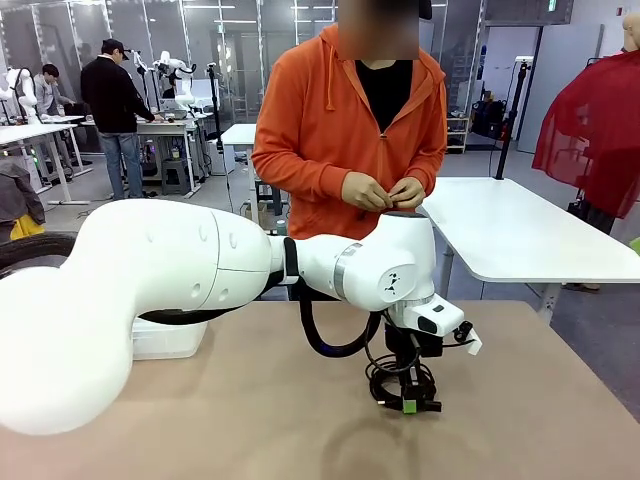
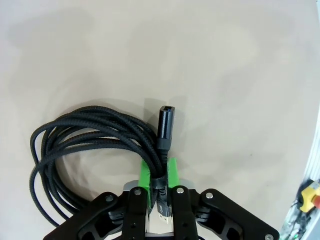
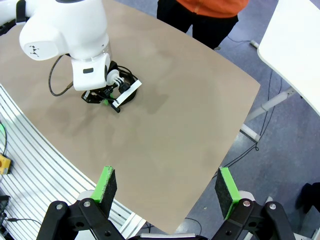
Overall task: Organize and store the cables.
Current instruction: Place the USB Extension Cable into the Organizing box.
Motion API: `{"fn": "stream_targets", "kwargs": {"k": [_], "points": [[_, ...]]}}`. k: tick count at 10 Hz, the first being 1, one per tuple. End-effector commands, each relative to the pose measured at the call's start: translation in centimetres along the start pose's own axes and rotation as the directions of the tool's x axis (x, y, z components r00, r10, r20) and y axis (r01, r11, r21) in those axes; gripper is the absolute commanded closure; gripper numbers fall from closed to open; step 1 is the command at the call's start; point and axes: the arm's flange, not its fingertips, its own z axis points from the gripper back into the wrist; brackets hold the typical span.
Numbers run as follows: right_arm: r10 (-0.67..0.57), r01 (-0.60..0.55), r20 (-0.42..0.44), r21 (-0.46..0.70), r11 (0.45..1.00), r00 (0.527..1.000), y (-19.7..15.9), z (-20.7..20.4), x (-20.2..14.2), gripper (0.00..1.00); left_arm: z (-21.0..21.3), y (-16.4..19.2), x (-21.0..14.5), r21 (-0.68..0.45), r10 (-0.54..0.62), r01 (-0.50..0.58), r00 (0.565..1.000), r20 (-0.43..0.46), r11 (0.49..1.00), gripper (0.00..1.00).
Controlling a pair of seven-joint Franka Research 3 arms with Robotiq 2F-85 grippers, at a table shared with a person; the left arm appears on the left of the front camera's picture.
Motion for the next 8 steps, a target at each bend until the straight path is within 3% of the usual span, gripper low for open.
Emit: {"fn": "stream_targets", "kwargs": {"k": [1, 4, 8], "points": [[0.003, -0.003, 0.000, 0.000, 1.000, 1.000, 0.0, 0.0, -0.2, 0.00, 0.3, 0.2, 0.6, 0.003, -0.001, 0.001, 0.999, -0.037, 1.000, 1.00], [0.003, -0.003, 0.000, 0.000, 1.000, 1.000, 0.0, 0.0, -0.2, 0.00, 1.7, -0.3, 0.7, -0.006, -0.001, 0.001, 0.999, -0.040, 1.000, 1.00], [0.003, -0.003, 0.000, 0.000, 1.000, 1.000, 0.0, 0.0, -0.2, 0.00, 14.4, -4.8, 0.4, 0.048, -0.121, 0.122, 0.992, -0.035, 0.991, 1.00]]}}
